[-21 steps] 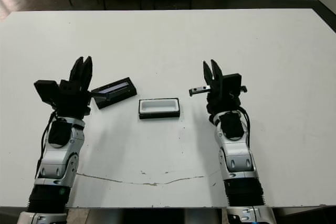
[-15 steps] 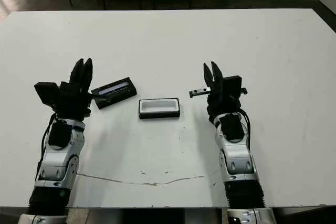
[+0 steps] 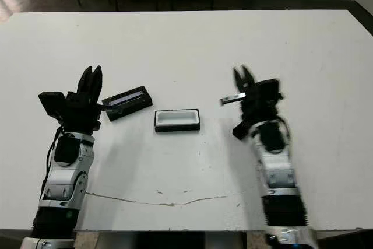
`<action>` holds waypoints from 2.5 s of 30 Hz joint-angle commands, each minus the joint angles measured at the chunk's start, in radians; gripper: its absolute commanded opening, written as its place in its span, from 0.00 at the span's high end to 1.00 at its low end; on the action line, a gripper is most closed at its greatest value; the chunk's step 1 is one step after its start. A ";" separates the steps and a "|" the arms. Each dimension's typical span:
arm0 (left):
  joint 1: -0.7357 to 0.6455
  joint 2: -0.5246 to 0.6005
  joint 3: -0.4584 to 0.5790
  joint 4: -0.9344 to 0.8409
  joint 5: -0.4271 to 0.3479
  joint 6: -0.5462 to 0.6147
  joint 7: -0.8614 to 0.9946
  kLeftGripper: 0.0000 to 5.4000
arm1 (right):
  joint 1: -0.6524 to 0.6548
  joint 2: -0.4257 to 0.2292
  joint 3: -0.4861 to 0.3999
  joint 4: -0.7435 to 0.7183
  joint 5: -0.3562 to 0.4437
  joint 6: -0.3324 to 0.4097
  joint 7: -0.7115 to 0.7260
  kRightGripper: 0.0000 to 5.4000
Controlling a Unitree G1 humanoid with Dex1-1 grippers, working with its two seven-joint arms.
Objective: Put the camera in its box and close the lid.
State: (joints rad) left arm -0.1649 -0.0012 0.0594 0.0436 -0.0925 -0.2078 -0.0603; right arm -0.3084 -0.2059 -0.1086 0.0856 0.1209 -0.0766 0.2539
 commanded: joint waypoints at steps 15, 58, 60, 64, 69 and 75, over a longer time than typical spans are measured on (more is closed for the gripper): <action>0.030 0.015 0.010 -0.030 -0.007 0.035 -0.001 1.00 | -0.306 -0.438 0.045 0.431 -0.029 0.014 0.506 1.00; 0.048 0.020 0.001 -0.045 0.008 0.026 0.003 1.00 | -0.544 -0.362 0.473 1.001 -0.424 -0.200 0.882 1.00; 0.050 0.019 0.000 -0.047 0.006 0.029 0.001 1.00 | -0.541 -0.362 0.481 0.996 -0.431 -0.171 0.883 1.00; 0.050 0.017 0.001 -0.047 -0.002 0.030 0.001 1.00 | -0.537 -0.376 0.474 1.001 -0.418 -0.173 0.910 1.00; 0.051 0.014 0.001 -0.053 0.006 0.036 0.012 1.00 | -0.541 -0.410 0.471 1.018 -0.416 -0.189 0.957 1.00; 0.051 0.009 -0.001 -0.059 0.007 0.040 0.020 1.00 | -0.517 -0.472 0.501 0.978 -0.451 -0.211 0.978 1.00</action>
State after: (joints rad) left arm -0.1298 0.0053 0.0577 -0.0196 -0.0916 -0.1866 -0.0461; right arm -0.8810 -0.6674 0.3637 1.0542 -0.2935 -0.2869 1.2029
